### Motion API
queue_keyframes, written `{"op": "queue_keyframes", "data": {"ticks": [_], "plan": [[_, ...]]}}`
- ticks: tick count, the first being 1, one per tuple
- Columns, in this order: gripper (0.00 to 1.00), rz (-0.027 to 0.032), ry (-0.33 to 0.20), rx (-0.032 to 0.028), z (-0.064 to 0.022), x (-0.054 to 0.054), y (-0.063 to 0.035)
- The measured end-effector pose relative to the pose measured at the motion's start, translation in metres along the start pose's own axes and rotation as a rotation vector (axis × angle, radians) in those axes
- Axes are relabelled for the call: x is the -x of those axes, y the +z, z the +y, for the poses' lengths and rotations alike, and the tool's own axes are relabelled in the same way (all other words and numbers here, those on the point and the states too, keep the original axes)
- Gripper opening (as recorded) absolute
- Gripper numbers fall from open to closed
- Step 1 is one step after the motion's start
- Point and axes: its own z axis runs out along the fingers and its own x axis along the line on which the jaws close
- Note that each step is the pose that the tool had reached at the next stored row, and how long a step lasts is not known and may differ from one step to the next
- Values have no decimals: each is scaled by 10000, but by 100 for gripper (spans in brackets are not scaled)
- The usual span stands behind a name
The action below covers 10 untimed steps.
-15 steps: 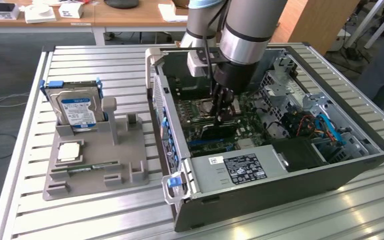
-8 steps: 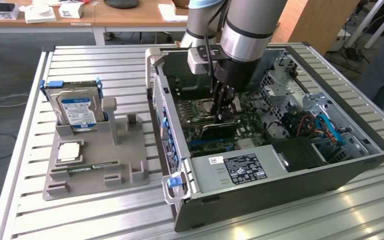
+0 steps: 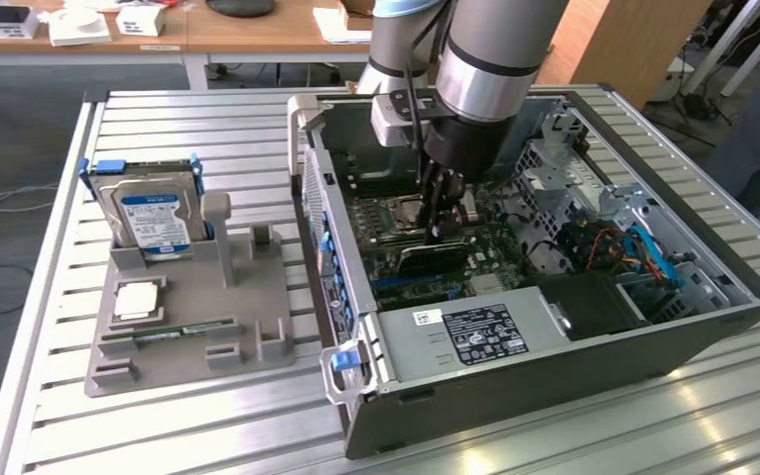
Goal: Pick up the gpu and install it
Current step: 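Press down on the gpu until it lock into place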
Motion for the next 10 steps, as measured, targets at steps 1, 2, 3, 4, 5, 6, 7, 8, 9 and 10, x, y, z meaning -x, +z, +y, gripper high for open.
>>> {"op": "queue_keyframes", "data": {"ticks": [1, 2, 3, 4, 5, 6, 7, 8, 9, 10], "plan": [[35, 0, 0, -1, 0, 0, 0], [35, 0, 0, 0, 0, 0, 0], [35, 1, 0, 0, 0, 0, 0], [35, 0, 0, 0, 0, 0, 0], [35, 1, 1, 0, 0, 0, 0], [33, 0, 0, 0, 0, 0, 0], [33, 0, 0, 0, 0, 0, 0], [33, 0, 0, -1, 0, 0, 0], [27, 0, 0, 0, 0, 0, 0], [21, 1, 0, 0, 0, 0, 0]]}}
